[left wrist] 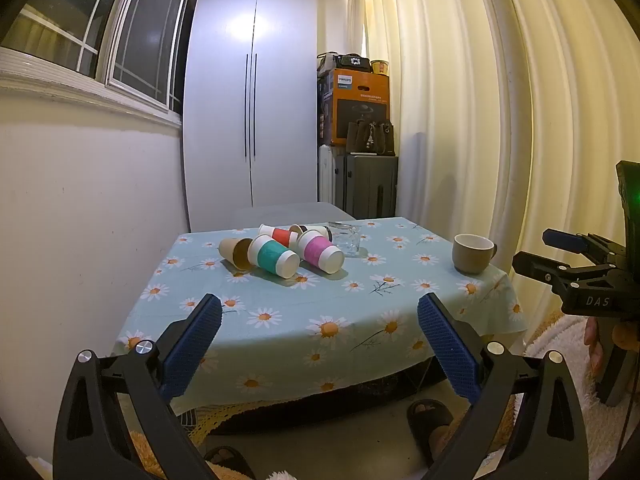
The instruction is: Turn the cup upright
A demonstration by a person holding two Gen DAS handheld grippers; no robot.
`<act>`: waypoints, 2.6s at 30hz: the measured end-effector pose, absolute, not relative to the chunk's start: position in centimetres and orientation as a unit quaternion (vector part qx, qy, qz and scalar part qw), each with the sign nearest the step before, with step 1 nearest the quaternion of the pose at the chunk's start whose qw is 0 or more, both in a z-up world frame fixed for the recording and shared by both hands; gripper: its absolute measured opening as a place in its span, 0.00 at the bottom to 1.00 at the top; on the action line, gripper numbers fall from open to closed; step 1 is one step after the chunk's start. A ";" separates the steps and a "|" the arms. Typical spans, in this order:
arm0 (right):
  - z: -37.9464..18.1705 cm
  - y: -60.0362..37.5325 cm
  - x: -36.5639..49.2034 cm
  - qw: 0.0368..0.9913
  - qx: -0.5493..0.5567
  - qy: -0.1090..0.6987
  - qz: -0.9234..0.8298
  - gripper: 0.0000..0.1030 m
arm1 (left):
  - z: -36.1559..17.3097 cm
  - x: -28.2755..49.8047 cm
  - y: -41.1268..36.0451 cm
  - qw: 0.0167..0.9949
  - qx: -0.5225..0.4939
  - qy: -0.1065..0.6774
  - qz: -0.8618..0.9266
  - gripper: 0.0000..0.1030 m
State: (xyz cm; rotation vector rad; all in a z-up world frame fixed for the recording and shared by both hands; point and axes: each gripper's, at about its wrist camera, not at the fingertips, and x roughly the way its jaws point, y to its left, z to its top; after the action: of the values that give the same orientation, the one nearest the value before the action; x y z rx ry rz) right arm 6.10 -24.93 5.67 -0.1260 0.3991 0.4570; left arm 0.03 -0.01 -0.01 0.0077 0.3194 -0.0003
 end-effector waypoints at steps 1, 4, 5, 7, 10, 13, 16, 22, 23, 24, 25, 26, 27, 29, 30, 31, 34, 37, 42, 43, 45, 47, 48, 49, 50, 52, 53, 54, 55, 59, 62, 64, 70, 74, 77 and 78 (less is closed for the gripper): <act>5.7 -24.9 6.1 0.952 -0.062 0.196 0.225 0.95 | 0.0 0.0 0.0 0.987 0.004 0.158 0.000 0.93; 5.7 -24.9 6.1 0.952 -0.062 0.196 0.225 0.95 | 0.0 0.1 0.1 0.987 0.003 0.159 0.000 0.93; 5.7 -24.9 6.1 0.952 -0.063 0.196 0.225 0.95 | 0.0 0.1 0.1 0.987 0.002 0.159 0.000 0.93; 5.7 -24.9 6.1 0.952 -0.063 0.197 0.225 0.95 | 0.0 0.1 0.2 0.987 0.002 0.159 0.000 0.93; 5.7 -24.9 6.1 0.952 -0.062 0.197 0.225 0.95 | 0.0 0.0 0.0 0.988 0.005 0.157 0.000 0.93; 5.7 -24.9 6.1 0.952 -0.063 0.197 0.225 0.95 | 0.0 0.0 0.0 0.988 0.004 0.157 0.000 0.93; 5.7 -24.9 6.1 0.952 -0.062 0.197 0.225 0.95 | 0.0 0.0 0.0 0.988 0.004 0.157 0.000 0.93; 5.7 -24.9 6.1 0.952 -0.063 0.197 0.225 0.95 | 0.0 0.0 0.0 0.988 0.004 0.157 0.000 0.93; 5.7 -24.9 6.1 0.952 -0.063 0.198 0.225 0.95 | 0.0 0.0 0.0 0.988 0.004 0.157 0.000 0.93; 5.7 -24.9 6.1 0.952 -0.062 0.198 0.225 0.95 | 0.0 0.0 0.0 0.988 0.004 0.157 0.000 0.93; 5.7 -24.9 6.1 0.952 -0.063 0.197 0.225 0.95 | 0.0 0.0 0.0 0.988 0.004 0.157 0.000 0.93; 5.7 -24.9 6.1 0.952 -0.063 0.197 0.225 0.95 | 0.0 0.0 0.0 0.988 0.004 0.157 0.000 0.93; 5.6 -24.9 6.1 0.952 -0.063 0.197 0.225 0.95 | 0.0 0.0 0.0 0.988 0.004 0.157 0.000 0.93; 5.6 -24.8 6.1 0.952 -0.063 0.198 0.225 0.95 | 0.0 0.0 0.0 0.988 0.004 0.157 0.000 0.93; 5.6 -24.8 6.1 0.952 -0.063 0.198 0.225 0.95 | 0.0 0.0 0.0 0.988 0.004 0.157 0.000 0.93; 5.6 -24.8 6.1 0.952 -0.063 0.198 0.225 0.95 | 0.0 0.0 0.0 0.988 0.004 0.157 0.000 0.93; 5.6 -24.8 6.1 0.952 -0.063 0.198 0.225 0.95 | 0.0 0.0 0.0 0.988 0.004 0.157 0.000 0.93; 5.6 -24.8 6.1 0.952 -0.063 0.198 0.225 0.95 | 0.0 0.0 0.0 0.988 0.004 0.157 0.000 0.93; 5.6 -24.8 6.2 0.952 -0.063 0.198 0.225 0.95 | 0.0 0.0 0.0 0.988 0.004 0.157 0.000 0.93; 5.6 -24.8 6.2 0.952 -0.063 0.199 0.225 0.95 | 0.0 0.0 0.0 0.988 0.004 0.157 0.000 0.93; 5.6 -24.8 6.1 0.952 -0.063 0.199 0.225 0.95 | 0.0 0.0 0.0 0.988 0.004 0.157 0.000 0.93; 5.6 -24.8 6.1 0.952 -0.063 0.199 0.225 0.95 | 0.0 0.0 0.0 0.988 0.004 0.157 0.000 0.93; 5.6 -24.8 6.1 0.952 -0.063 0.199 0.225 0.95 | 0.0 0.0 0.0 0.988 0.003 0.157 0.000 0.93; 5.6 -24.8 6.1 0.952 -0.063 0.199 0.225 0.95 | 0.0 0.0 0.0 0.988 0.003 0.157 0.000 0.93; 5.7 -24.8 6.1 0.952 -0.063 0.199 0.225 0.95 | 0.0 0.0 0.0 0.988 0.003 0.157 0.000 0.93; 5.7 -24.8 6.1 0.952 -0.063 0.199 0.225 0.95 | 0.0 0.0 0.0 0.988 0.004 0.157 0.000 0.93; 5.7 -24.8 6.1 0.952 -0.063 0.199 0.225 0.95 | 0.0 0.0 0.0 0.988 0.004 0.157 0.000 0.93; 5.7 -24.8 6.1 0.952 -0.063 0.199 0.225 0.95 | 0.0 0.0 0.0 0.988 0.004 0.157 0.000 0.93; 5.7 -24.8 6.1 0.952 -0.063 0.199 0.225 0.95 | 0.0 0.0 0.0 0.988 0.004 0.157 0.000 0.93; 5.6 -24.7 6.1 0.952 -0.063 0.199 0.225 0.95 | 0.0 0.0 0.0 0.988 0.003 0.157 0.000 0.93; 5.6 -24.8 6.1 0.952 -0.063 0.199 0.225 0.95 | 0.0 0.0 0.0 0.988 0.004 0.157 0.000 0.93; 5.6 -24.7 6.1 0.952 -0.062 0.199 0.225 0.95 | 0.0 0.0 0.0 0.988 0.004 0.157 0.000 0.93; 5.6 -24.5 5.9 0.951 -0.065 0.200 0.226 0.95 | 0.0 -0.1 0.0 0.987 0.003 0.158 -0.001 0.93; 5.6 -24.4 5.9 0.951 -0.065 0.201 0.227 0.95 | 0.0 0.0 0.0 0.987 0.003 0.158 -0.001 0.93; 5.4 -24.4 6.2 0.951 -0.064 0.200 0.228 0.95 | 0.0 -0.1 -0.1 0.988 0.004 0.157 -0.003 0.93; 5.4 -24.3 6.1 0.951 -0.064 0.200 0.228 0.95 | 0.0 -0.1 -0.3 0.988 0.005 0.157 -0.003 0.93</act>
State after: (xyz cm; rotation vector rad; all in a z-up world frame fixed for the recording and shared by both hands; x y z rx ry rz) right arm 6.06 -24.34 5.39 -0.1304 0.4064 0.4645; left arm -0.06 -0.30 0.01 0.0108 0.3153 -0.0052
